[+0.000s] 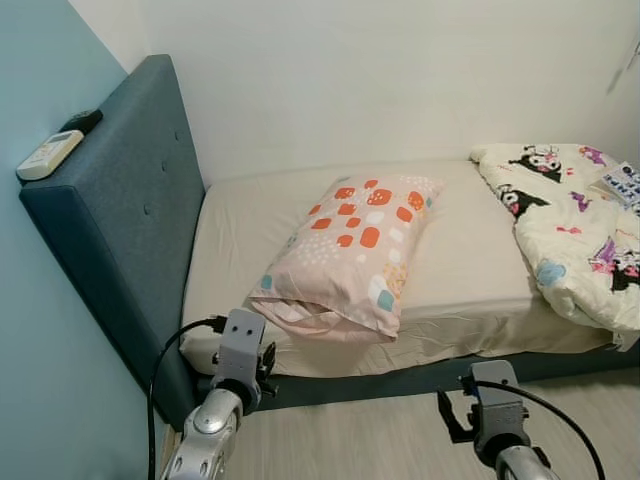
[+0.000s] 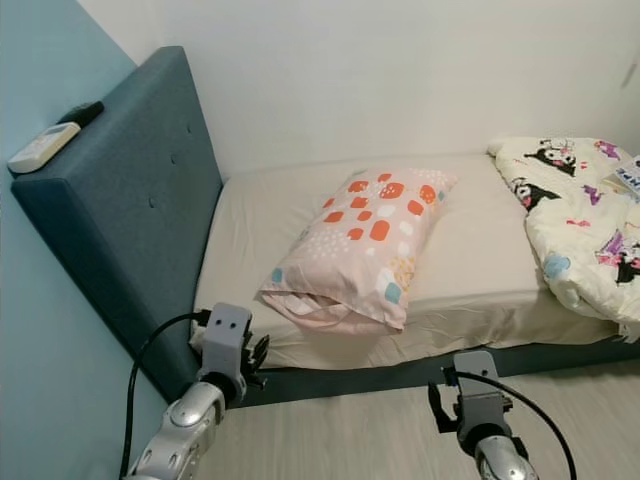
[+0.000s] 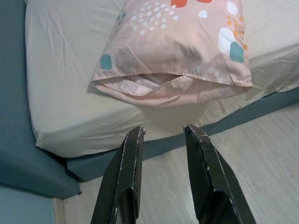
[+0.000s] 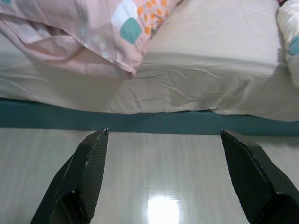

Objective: Clean up the room

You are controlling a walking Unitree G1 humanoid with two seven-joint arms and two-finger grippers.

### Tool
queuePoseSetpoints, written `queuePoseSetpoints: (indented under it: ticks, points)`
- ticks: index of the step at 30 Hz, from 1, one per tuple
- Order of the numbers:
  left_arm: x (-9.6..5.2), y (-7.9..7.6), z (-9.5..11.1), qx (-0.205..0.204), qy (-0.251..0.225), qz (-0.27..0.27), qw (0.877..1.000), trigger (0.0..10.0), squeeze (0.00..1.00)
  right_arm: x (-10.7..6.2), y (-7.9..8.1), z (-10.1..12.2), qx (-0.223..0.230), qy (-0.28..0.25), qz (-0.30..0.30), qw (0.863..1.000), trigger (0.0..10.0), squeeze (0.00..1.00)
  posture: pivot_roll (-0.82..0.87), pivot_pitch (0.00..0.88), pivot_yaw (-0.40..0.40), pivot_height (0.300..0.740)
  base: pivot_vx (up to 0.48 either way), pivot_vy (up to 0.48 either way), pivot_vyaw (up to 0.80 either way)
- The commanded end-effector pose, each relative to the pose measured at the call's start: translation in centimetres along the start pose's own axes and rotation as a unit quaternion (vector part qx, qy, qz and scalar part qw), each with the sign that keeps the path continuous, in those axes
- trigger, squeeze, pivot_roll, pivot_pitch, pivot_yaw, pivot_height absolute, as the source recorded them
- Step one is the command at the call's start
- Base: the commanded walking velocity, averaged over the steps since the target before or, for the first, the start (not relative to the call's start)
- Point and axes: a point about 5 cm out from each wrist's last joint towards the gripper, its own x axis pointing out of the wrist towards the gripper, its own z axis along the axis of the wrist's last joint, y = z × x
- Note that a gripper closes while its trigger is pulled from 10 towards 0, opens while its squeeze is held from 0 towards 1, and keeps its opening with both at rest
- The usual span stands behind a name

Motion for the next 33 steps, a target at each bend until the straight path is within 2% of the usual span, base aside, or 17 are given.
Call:
queuePoseSetpoints:
  ticks: [1,12,21,28,33]
  points:
    - [-0.1,0.2,-0.2,-0.001,0.003,0.0,1.0,10.0,0.0,-0.1,-0.1,-0.6,-0.012,0.017,0.004,1.0,10.0,0.0,-0.05,0.048,0.008,0.74,0.0,0.0,0.0]
    - [-0.1,0.3,-0.2,-0.002,0.003,0.002,1.0,10.0,0.0,-0.8,-0.8,-1.2,-0.013,0.023,-0.01,1.0,10.0,0.0,-0.06,0.05,0.012,0.74,0.0,0.0,0.0]
    - [0.0,0.1,-0.1,-0.003,0.003,-0.002,1.0,10.0,0.0,-1.3,-1.4,-0.7,0.037,0.005,-0.047,0.998,10.0,0.0,-0.06,0.054,0.016,0.74,0.0,0.0,0.0]
    - [-0.1,0.0,-0.2,-0.005,0.003,-0.003,1.0,10.0,0.0,-2.4,-2.6,-2.0,0.072,0.021,-0.078,0.994,10.0,0.0,-0.06,0.056,0.016,0.74,0.0,0.0,0.0]
    - [-0.1,0.0,-0.2,-0.005,0.003,-0.003,1.0,10.0,0.0,-2.9,-2.9,-2.3,0.071,0.028,-0.083,0.994,10.0,0.0,-0.06,0.055,0.014,0.74,0.0,0.0,0.0]
